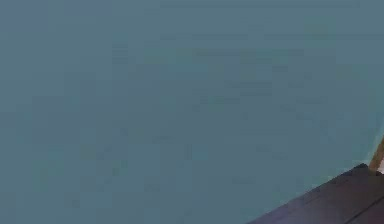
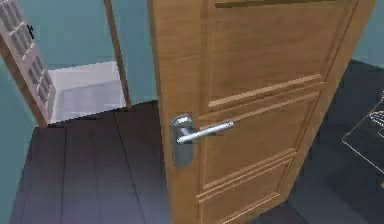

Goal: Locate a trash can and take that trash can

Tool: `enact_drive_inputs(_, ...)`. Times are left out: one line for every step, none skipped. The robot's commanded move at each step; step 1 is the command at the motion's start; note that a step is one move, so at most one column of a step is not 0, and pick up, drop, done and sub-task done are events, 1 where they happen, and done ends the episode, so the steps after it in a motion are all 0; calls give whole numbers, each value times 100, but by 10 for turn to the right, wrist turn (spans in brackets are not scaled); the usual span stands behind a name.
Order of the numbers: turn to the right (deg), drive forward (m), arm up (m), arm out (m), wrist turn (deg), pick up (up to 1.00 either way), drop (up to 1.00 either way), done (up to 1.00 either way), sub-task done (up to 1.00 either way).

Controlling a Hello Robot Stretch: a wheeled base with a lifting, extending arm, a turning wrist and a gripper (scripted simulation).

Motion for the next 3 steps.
enact_drive_inputs(240, 0, 0, 0, 0, 0, 0, 0, 0)
enact_drive_inputs(0, 55, 0, 0, 0, 0, 0, 0, 0)
enact_drive_inputs(450, 0, 0, 0, 0, 0, 0, 0, 0)
